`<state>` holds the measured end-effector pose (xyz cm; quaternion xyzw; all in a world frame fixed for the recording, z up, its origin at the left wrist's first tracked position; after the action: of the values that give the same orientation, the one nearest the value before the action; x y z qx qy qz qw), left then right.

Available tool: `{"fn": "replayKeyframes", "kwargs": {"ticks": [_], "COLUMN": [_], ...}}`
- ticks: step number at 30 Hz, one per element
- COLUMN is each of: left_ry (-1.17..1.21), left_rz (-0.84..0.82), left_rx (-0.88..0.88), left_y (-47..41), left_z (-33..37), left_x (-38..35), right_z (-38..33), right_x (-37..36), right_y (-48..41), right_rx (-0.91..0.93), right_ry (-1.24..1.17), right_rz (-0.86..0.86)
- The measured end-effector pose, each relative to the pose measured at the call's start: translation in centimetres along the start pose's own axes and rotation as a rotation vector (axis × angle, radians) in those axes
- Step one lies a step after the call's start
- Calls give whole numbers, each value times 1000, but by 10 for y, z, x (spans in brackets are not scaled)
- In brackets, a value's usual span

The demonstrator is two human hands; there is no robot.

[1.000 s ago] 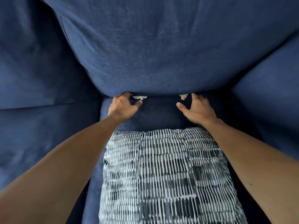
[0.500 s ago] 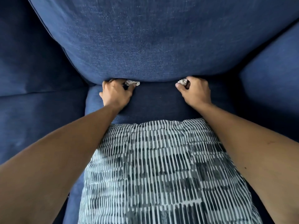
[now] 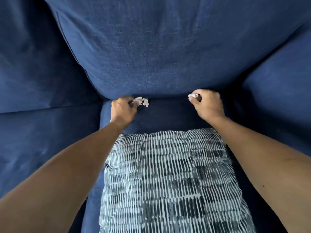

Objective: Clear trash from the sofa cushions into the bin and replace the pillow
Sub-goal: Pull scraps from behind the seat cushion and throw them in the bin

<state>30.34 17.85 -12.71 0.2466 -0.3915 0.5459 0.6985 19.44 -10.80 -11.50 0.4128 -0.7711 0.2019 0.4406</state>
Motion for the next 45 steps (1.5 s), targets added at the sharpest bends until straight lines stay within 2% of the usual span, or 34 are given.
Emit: {"fn": "replayKeyframes", "kwargs": {"ticks": [5, 17, 24, 31, 37, 45], "left_ry": [40, 51, 86, 129, 189, 247], "left_rz": [-15, 35, 72, 69, -15, -179], "left_rx": [27, -52, -184, -279, -313, -402], "left_y": [16, 41, 44, 42, 55, 79], "left_z": [2, 51, 132, 210, 270, 356], "left_x": [20, 89, 165, 210, 207, 155], "right_z": [-11, -42, -71, -79, -55, 24], "right_x": [32, 110, 200, 284, 337, 394], "right_y": [13, 65, 93, 112, 134, 170], "right_rx": [21, 59, 67, 67, 43, -51], "right_ry": [4, -58, -81, -113, -108, -72], "right_rz": [33, 77, 134, 225, 278, 373]}}
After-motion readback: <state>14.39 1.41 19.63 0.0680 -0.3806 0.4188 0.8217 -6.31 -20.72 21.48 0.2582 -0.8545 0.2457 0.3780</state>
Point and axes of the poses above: each hand's wrist, its own y-axis away from the middle knuckle, its own x-axis out of the back of the hand, z = x × y, the point moved 8 cm from there along -y, towards the middle knuckle, and after that the axes turned 7 degrees about -x, right-handed, at the moved point
